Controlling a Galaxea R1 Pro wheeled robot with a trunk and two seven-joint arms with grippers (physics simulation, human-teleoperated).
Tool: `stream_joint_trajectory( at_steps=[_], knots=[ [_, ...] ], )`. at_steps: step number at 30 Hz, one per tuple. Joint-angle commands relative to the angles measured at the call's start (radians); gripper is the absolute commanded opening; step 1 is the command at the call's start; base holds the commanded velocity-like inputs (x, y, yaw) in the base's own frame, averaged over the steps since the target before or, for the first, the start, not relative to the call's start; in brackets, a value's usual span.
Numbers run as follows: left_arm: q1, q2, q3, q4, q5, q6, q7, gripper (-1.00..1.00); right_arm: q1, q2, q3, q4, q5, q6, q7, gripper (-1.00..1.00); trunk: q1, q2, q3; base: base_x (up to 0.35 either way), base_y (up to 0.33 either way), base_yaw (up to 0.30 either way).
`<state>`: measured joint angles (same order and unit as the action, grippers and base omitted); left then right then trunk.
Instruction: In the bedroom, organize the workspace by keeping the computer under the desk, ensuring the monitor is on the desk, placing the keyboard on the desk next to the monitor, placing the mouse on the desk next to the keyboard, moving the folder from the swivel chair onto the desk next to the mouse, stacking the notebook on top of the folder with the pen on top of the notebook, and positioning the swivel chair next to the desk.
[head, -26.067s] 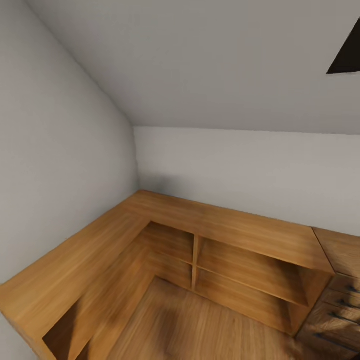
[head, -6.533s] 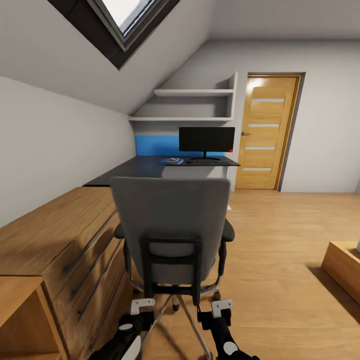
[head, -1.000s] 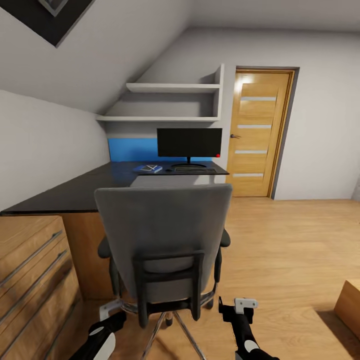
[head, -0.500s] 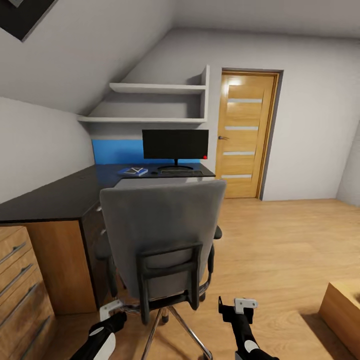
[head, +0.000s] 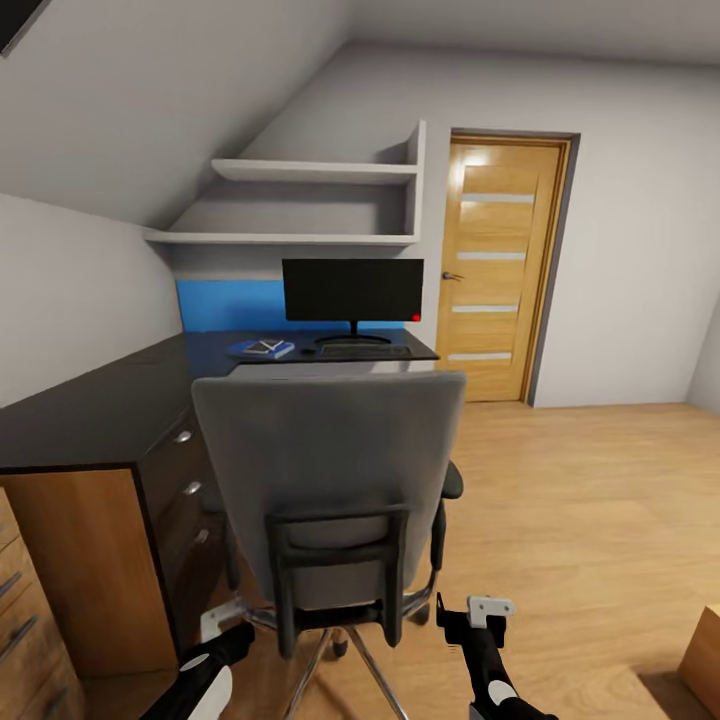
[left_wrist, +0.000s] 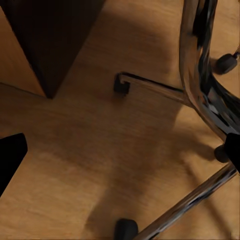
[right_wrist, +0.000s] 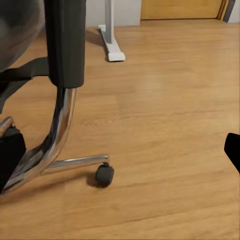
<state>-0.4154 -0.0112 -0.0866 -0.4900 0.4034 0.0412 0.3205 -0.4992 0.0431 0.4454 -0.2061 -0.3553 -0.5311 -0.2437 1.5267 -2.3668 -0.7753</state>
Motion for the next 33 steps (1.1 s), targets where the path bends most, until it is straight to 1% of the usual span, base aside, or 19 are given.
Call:
stream_joint_trajectory(
  at_steps=[1, 7, 11, 15, 24, 30, 33],
  knots=[
    [0.0, 0.001, -0.01, -0.003, 0.01, 0.003, 0.003, 1.0, -0.001, 0.0, 0.009, 0.001, -0.006, -0.003, -0.006, 1.0, 0.0, 0.0, -0.001, 0.328, 0.008, 0.0],
    [0.0, -0.001, -0.01, -0.002, -0.012, 0.004, 0.003, 1.0, -0.001, 0.0, 0.009, 0.001, -0.006, -0.003, -0.006, 1.0, 0.0, 0.0, -0.001, 0.32, 0.002, 0.0],
    [0.0, -0.001, -0.01, -0.002, -0.016, 0.006, 0.003, 1.0, -0.001, 0.0, 0.009, 0.001, -0.006, -0.003, -0.006, 1.0, 0.0, 0.0, -0.001, 0.092, -0.005, 0.0],
    [0.0, -0.001, -0.009, -0.002, -0.017, 0.006, 0.002, 1.0, -0.001, 0.0, 0.009, 0.001, -0.006, -0.003, -0.006, 1.0, 0.0, 0.0, -0.001, -0.231, -0.042, 0.0],
    [0.0, -0.001, -0.009, -0.002, -0.017, 0.006, 0.001, 1.0, -0.001, 0.0, 0.009, 0.001, -0.006, -0.003, -0.007, 1.0, 0.0, 0.0, -0.001, -0.318, -0.011, 0.0],
    [0.0, -0.001, -0.01, -0.002, -0.017, 0.007, 0.002, 1.0, -0.001, 0.001, 0.01, 0.001, -0.005, -0.003, -0.006, 1.0, 0.0, 0.0, -0.001, -0.316, -0.115, 0.0],
    [0.0, -0.002, -0.01, -0.002, -0.017, 0.008, 0.002, 1.0, -0.001, 0.001, 0.01, 0.001, 0.01, -0.003, -0.006, 1.0, 0.0, 0.0, -0.001, -0.285, -0.188, 0.0]
  ],
)
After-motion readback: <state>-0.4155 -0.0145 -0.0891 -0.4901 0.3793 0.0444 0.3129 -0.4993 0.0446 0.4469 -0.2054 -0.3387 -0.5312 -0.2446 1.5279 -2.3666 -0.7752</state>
